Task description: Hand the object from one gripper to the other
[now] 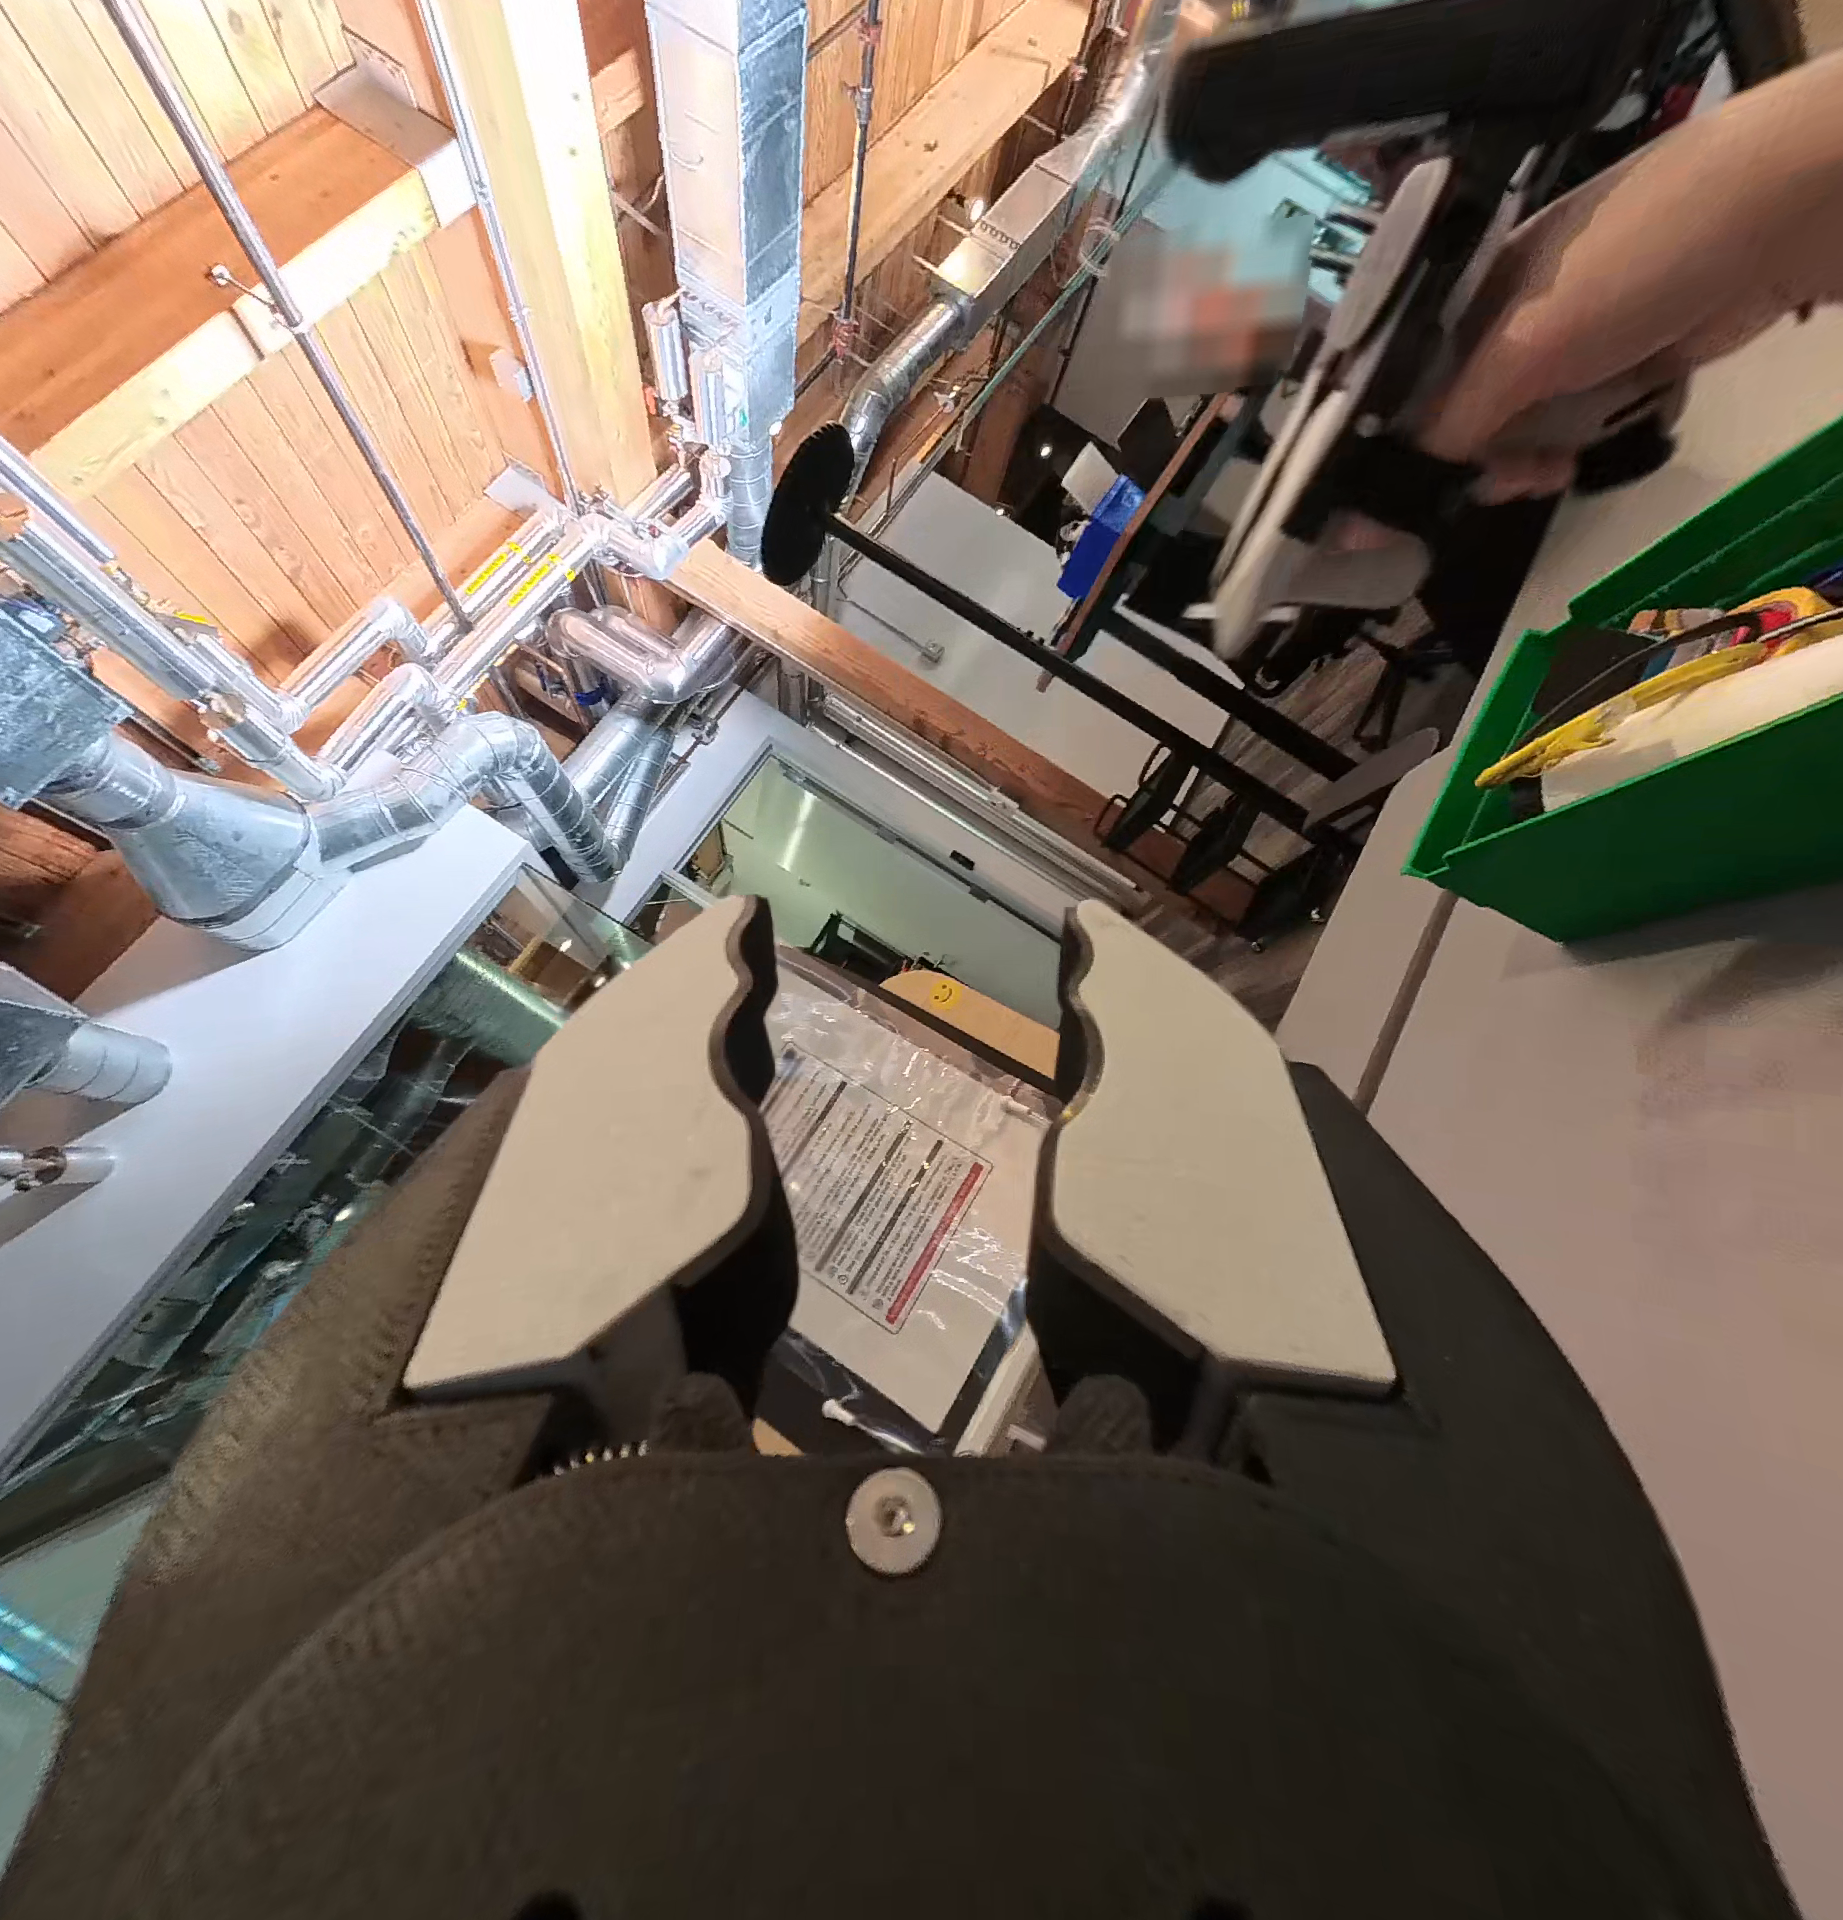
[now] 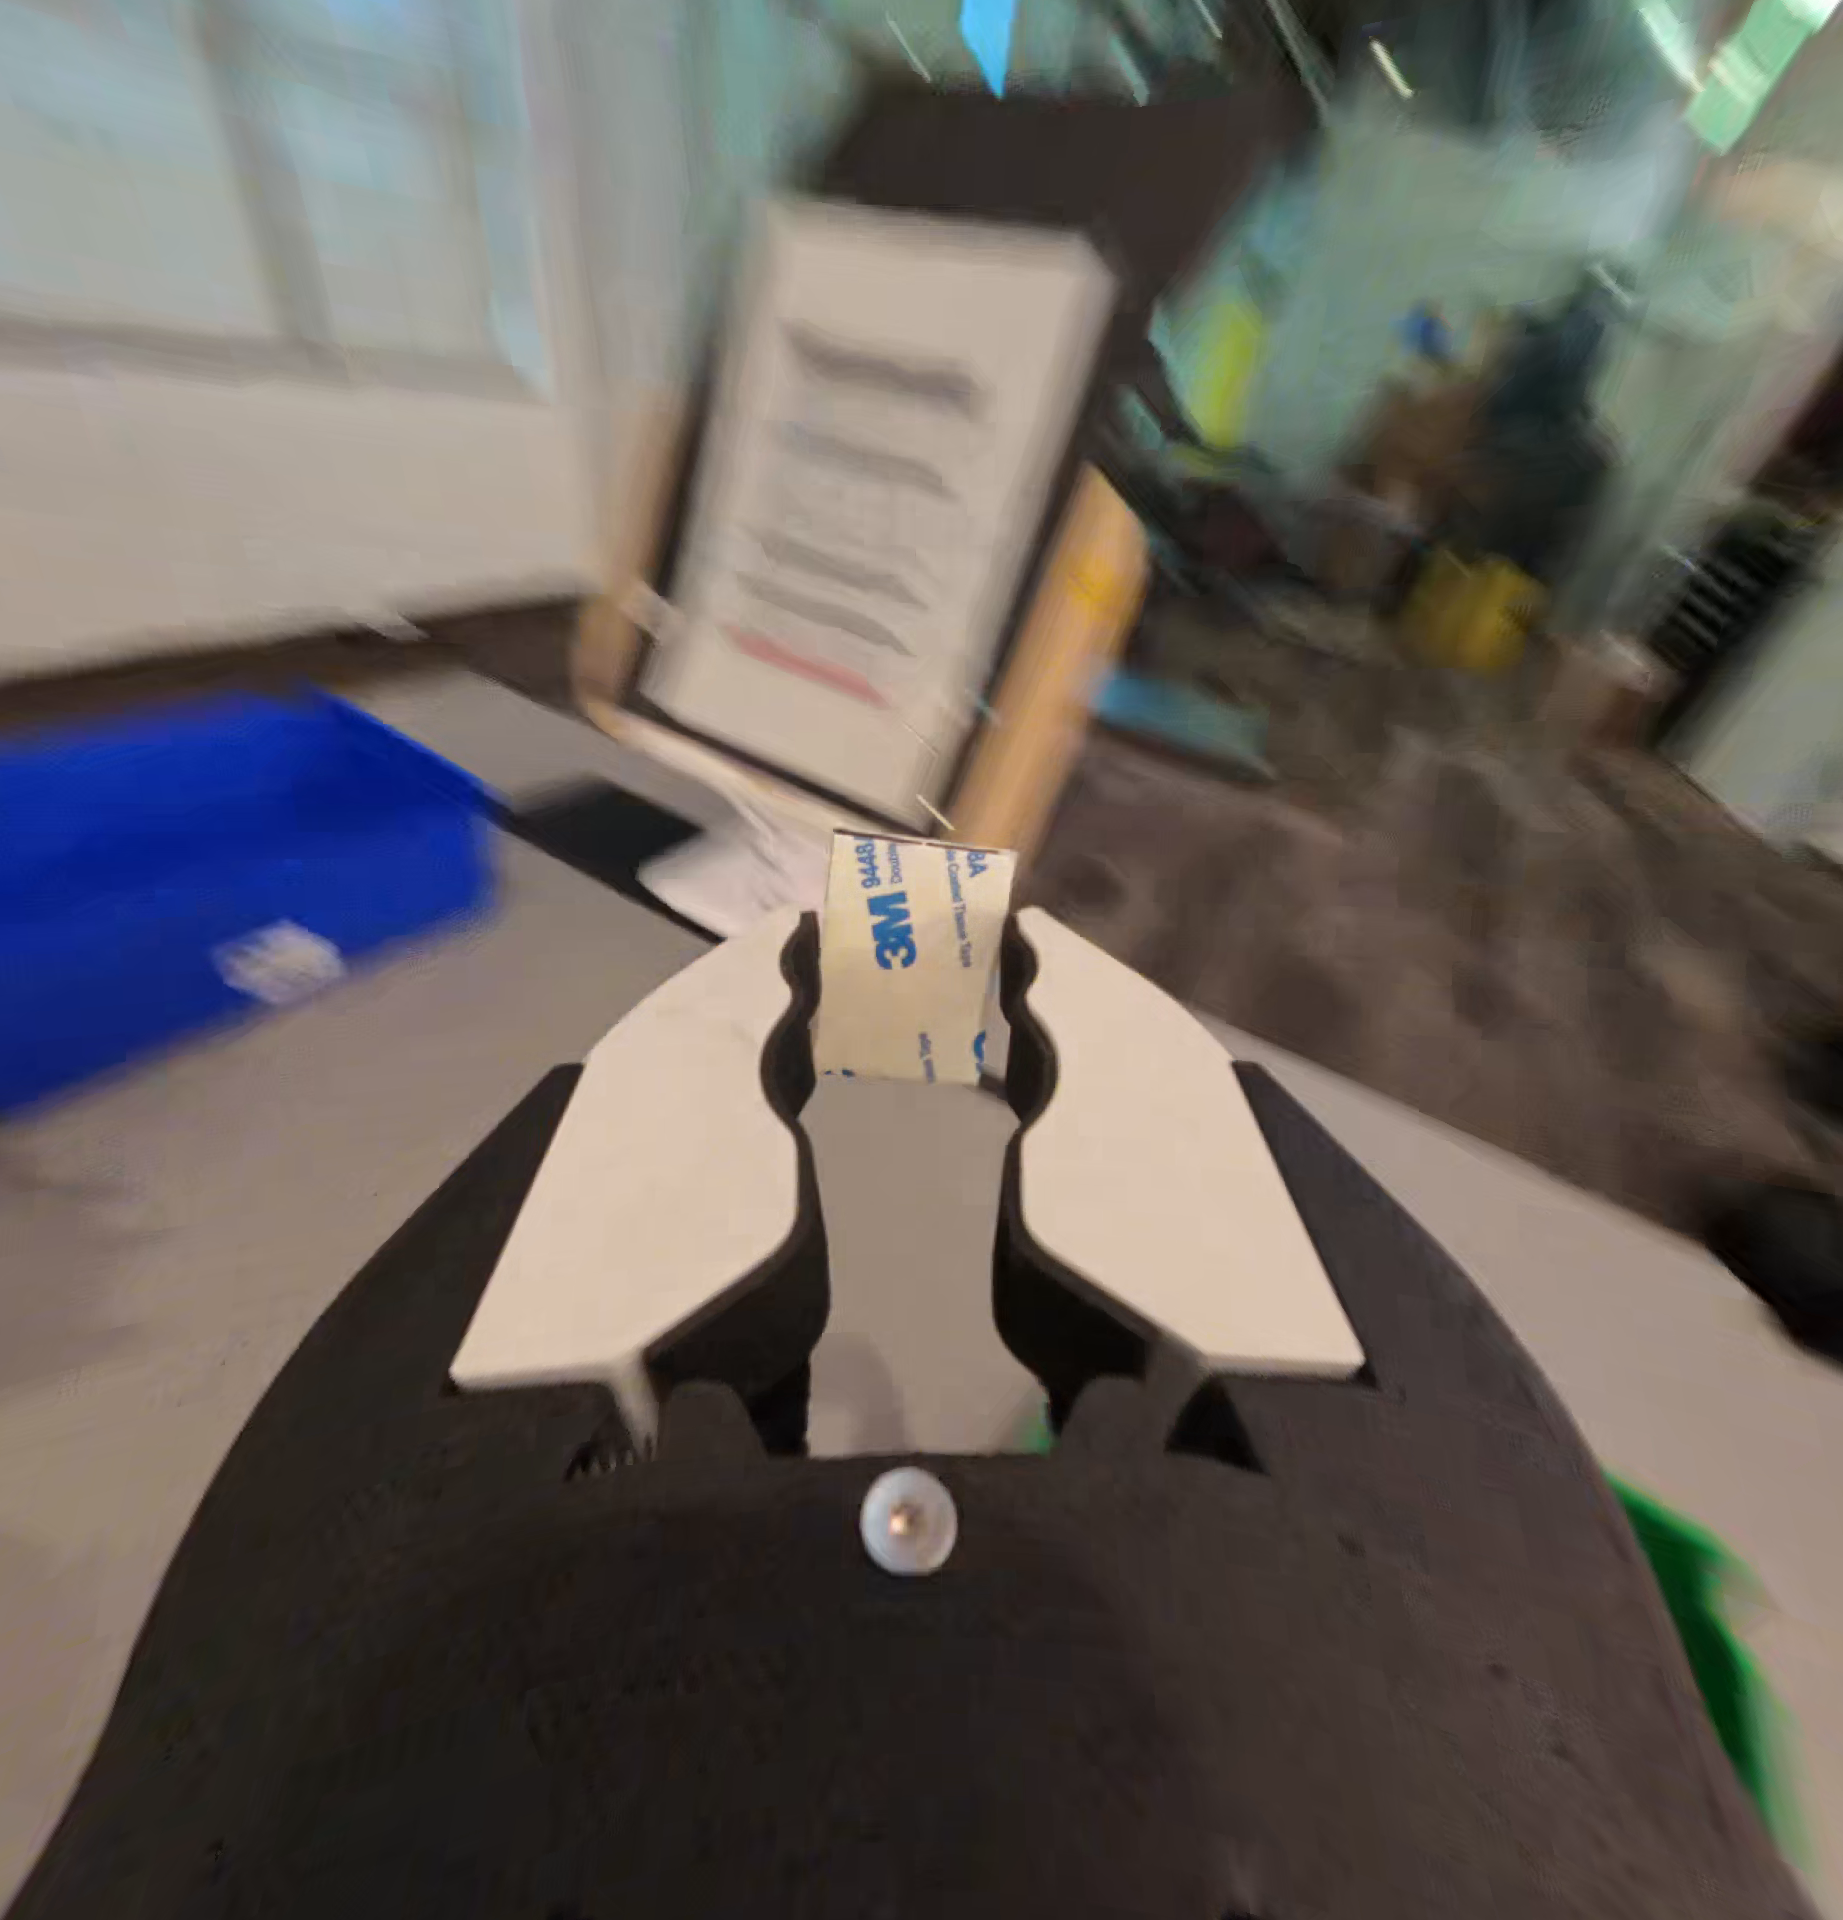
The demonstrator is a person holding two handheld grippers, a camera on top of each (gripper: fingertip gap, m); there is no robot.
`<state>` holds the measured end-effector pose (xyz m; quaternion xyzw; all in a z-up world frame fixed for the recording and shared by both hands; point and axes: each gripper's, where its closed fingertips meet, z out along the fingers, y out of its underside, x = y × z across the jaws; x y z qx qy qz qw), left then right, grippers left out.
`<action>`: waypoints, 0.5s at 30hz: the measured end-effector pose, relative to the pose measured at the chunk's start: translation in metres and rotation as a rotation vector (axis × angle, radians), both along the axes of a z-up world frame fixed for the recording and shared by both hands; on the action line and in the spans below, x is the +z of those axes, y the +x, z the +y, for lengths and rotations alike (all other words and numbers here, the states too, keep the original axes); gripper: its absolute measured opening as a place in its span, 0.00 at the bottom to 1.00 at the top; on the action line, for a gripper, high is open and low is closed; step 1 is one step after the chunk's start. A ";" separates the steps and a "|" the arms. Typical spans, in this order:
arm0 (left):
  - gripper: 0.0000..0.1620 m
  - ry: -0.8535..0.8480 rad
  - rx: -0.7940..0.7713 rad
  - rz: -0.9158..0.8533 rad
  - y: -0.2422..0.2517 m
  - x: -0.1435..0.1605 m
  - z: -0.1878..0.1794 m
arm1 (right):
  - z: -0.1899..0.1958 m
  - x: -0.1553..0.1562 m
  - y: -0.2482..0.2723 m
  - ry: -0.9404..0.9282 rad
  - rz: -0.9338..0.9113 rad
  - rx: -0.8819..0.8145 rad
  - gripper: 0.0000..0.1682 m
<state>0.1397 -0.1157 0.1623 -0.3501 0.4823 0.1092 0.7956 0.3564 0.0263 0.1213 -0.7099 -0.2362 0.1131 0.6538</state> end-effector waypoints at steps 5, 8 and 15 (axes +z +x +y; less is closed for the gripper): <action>0.31 -0.031 0.008 0.025 0.009 -0.010 0.009 | 0.021 -0.124 0.141 -0.486 -0.055 -0.448 0.21; 0.31 -0.039 0.036 0.079 0.013 -0.020 0.014 | 0.034 -0.168 0.167 -0.600 0.088 -0.491 0.21; 0.34 -0.065 0.107 0.022 -0.006 -0.009 0.022 | 0.039 -0.158 0.177 -0.584 0.337 -0.489 0.34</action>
